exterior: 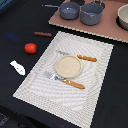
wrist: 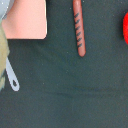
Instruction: Place the fish, sausage, and tomato into the frying pan.
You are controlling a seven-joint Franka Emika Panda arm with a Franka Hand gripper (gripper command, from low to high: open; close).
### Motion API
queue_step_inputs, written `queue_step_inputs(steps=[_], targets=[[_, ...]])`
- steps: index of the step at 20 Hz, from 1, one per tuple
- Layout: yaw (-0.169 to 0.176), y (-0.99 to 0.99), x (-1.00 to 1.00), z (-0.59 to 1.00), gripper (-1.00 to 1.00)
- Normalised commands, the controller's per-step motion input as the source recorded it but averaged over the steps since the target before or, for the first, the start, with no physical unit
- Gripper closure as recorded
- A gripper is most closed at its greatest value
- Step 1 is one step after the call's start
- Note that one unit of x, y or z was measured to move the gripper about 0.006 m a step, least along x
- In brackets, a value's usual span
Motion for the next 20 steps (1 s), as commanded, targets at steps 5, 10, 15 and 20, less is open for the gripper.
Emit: queue_step_inputs(steps=[5, 10, 15, 20], targets=[[0.0, -1.0, 0.05, -0.34, -1.0], [0.0, -1.0, 0.05, -0.35, -1.0], [0.0, -1.0, 0.04, -0.36, -1.0], [0.0, -1.0, 0.02, -0.35, -1.0]])
